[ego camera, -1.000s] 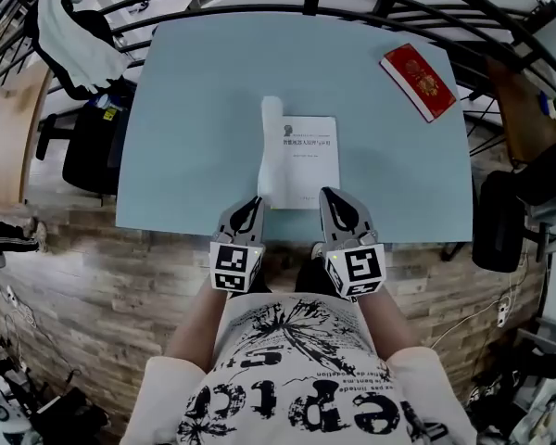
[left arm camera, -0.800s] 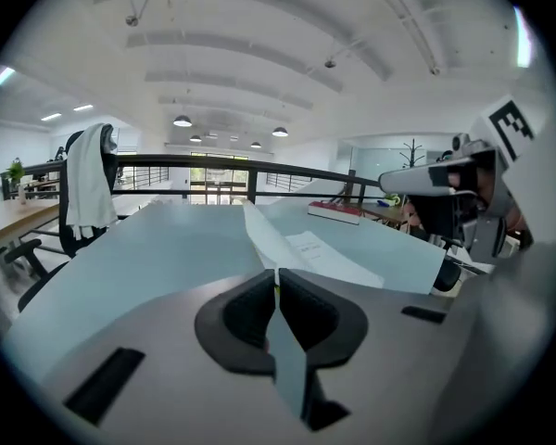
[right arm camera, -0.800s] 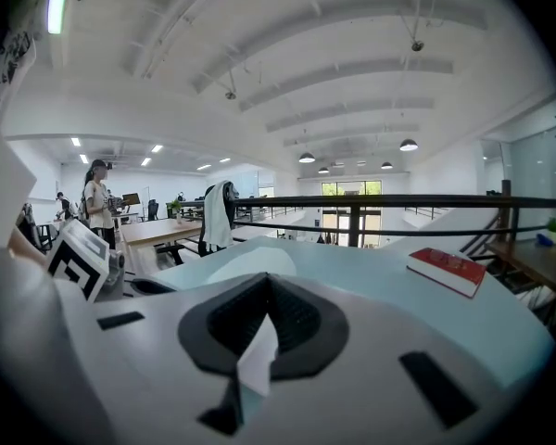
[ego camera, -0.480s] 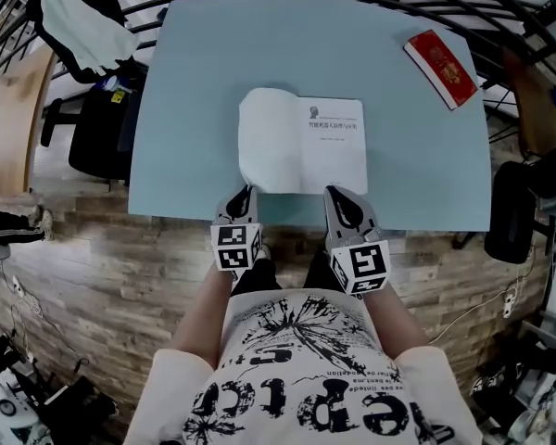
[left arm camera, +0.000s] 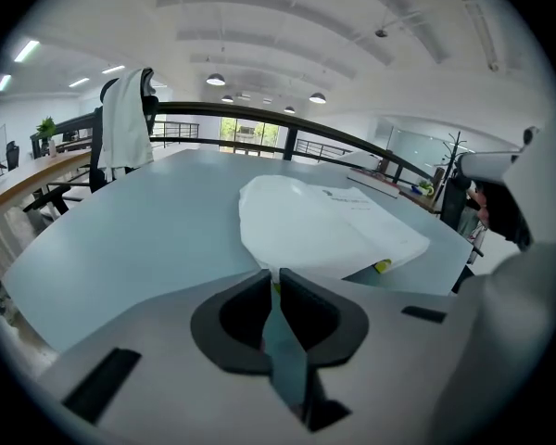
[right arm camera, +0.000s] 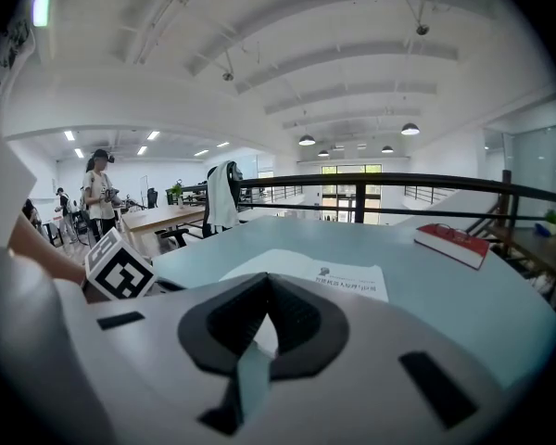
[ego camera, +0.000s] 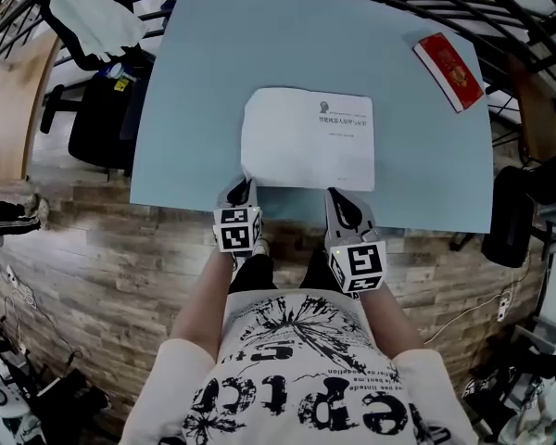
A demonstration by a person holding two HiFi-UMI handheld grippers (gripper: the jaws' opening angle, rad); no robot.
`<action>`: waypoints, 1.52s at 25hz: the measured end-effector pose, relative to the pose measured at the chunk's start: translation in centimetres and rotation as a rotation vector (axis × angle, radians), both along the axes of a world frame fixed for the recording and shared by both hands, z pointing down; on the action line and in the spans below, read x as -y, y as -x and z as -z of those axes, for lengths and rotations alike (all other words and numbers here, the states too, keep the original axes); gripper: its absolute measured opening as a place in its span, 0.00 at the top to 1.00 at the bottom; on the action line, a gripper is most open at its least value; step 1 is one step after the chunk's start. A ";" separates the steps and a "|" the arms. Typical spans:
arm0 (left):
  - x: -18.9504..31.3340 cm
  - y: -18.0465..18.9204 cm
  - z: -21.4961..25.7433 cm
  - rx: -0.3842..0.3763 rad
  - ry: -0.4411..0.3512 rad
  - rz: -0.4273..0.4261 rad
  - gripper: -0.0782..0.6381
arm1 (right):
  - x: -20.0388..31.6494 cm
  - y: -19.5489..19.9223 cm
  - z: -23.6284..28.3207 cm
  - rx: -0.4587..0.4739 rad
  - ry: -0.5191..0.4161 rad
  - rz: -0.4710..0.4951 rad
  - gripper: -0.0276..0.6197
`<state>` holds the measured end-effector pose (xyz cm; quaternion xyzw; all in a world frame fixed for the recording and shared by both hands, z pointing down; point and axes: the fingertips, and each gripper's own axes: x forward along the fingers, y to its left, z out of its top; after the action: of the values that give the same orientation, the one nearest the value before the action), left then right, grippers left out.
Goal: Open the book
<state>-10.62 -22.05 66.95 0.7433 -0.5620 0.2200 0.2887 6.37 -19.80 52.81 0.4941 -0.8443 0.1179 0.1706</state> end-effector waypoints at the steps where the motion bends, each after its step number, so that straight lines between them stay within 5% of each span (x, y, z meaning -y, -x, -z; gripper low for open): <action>1: 0.0 -0.1 0.0 -0.002 0.007 -0.003 0.85 | -0.1 0.1 0.0 0.001 0.000 -0.001 0.94; 6: -0.8 0.0 0.1 -0.036 0.027 -0.005 0.71 | -0.8 0.6 0.2 0.004 -0.010 -0.003 0.94; 12: -1.5 1.5 1.3 0.051 -0.029 -0.032 0.70 | -1.0 1.1 0.9 0.004 -0.035 0.001 0.94; 27: 1.9 -1.5 18.8 -0.030 -0.459 -0.050 0.84 | 1.0 0.6 9.0 0.002 -0.249 0.053 0.94; 38: 1.8 -8.0 29.3 -0.101 -0.685 -0.223 0.86 | 3.2 -4.1 14.6 0.099 -0.395 0.012 0.94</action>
<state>-2.57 -23.89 37.64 0.8635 -0.5036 0.0119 0.0244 10.49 -22.98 38.18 0.5065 -0.8613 -0.0268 0.0295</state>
